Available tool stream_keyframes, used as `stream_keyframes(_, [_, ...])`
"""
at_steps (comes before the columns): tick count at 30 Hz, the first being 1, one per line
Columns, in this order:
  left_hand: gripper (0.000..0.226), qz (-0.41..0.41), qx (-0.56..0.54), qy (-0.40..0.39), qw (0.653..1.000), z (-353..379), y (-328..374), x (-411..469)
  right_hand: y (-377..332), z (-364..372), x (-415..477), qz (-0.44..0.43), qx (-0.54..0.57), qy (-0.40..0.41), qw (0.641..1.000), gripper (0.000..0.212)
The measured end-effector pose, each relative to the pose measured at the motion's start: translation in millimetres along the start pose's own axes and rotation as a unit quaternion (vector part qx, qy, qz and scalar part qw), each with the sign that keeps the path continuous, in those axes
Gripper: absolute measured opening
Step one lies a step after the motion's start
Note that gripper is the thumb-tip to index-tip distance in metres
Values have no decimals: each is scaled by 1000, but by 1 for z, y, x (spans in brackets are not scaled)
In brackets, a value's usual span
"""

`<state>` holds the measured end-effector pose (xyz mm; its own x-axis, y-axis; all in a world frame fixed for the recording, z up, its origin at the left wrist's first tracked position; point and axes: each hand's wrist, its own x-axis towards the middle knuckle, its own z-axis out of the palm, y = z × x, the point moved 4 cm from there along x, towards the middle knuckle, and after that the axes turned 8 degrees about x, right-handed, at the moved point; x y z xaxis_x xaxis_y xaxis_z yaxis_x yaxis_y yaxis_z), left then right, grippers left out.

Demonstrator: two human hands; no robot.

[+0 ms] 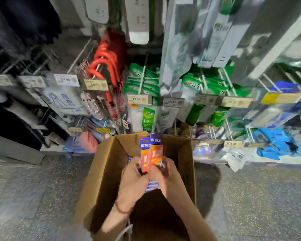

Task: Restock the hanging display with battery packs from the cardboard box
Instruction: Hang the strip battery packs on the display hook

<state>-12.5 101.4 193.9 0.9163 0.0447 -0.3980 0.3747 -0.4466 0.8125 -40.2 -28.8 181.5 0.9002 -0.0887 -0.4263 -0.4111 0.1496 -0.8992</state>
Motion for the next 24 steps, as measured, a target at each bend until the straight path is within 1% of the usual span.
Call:
stream_keyframes(2, [23, 8, -2, -6, 1000, 6, 27, -16, -19, -10, -10, -28, -17, 31, 999, 34])
stream_keyframes(4, [30, -5, -45, -35, 998, 20, 49, -30, -34, -24, -23, -56, -24, 85, 995, 26])
stream_keyframes(7, [35, 48, -31, -49, 997, 39, 74, -48, -53, -52, -45, -83, 0, 186, 979, 24])
stream_keyframes(10, [33, 90, -41, -110, 989, 58, 97, -60, -74, -86, -70, -104, 35, 277, 954, 21])
stream_keyframes(14, [22, 126, -80, -146, 978, 75, 132, -78, -102, -134, -106, -130, -1, 356, 926, 20])
stream_keyframes(17, [19, 144, -111, -170, 968, 87, 159, -93, -119, -162, -128, -153, -15, 374, 914, 22])
stream_keyframes(20, [18, 145, -135, -186, 962, 102, 175, -107, -134, -183, -146, -187, -43, 375, 907, 32])
stream_keyframes(22, [18, 157, -134, -180, 962, 114, 179, -119, -138, -194, -157, -196, -43, 365, 909, 38])
stream_keyframes(24, [21, 164, -143, -167, 962, 124, 186, -136, -141, -203, -169, -205, -43, 354, 911, 37])
